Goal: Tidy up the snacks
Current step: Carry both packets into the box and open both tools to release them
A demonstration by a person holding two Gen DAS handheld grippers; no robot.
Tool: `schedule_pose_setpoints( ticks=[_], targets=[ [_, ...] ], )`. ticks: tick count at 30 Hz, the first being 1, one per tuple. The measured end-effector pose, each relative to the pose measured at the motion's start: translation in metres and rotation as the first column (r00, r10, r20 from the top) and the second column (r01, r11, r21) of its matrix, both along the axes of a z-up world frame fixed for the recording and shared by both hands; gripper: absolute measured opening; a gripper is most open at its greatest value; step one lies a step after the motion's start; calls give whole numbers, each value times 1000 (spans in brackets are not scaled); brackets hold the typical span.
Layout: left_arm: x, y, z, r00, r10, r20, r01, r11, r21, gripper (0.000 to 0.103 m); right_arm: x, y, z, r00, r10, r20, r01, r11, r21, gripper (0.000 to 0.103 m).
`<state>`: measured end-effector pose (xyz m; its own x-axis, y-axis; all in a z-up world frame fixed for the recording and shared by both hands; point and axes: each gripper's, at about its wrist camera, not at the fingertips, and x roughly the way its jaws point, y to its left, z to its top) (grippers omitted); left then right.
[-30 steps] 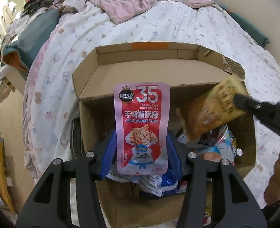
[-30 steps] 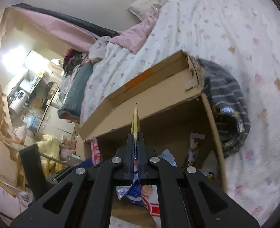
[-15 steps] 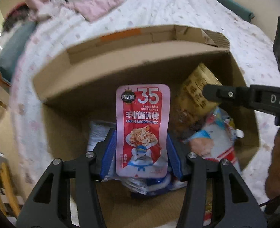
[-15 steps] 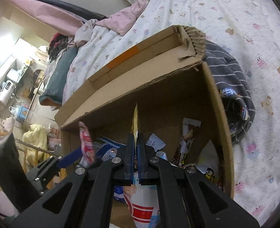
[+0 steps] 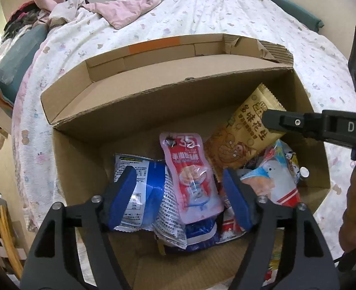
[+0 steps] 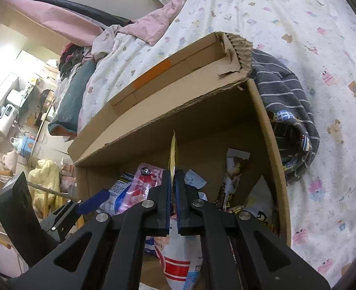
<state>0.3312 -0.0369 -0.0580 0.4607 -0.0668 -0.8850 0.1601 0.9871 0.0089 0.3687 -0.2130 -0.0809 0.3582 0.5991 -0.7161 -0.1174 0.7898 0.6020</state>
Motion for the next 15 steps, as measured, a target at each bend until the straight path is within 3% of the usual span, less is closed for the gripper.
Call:
schedule_pose_setpoints(
  ticks=[10,13,15],
  targets=[
    [4,19,11,997,68,30,-66,996,-59,71,3,7,6,1000,23,13,-22,998,-53,9],
    [4,26,14,995,91,37,-88,993,-76,71,1,10,11,999,19,35,-15,994,-108,14],
    [3,28,16,994,103,39,-99,991,-85,71,0,8,15,999,9,46,-4,994,-107,24]
  ],
)
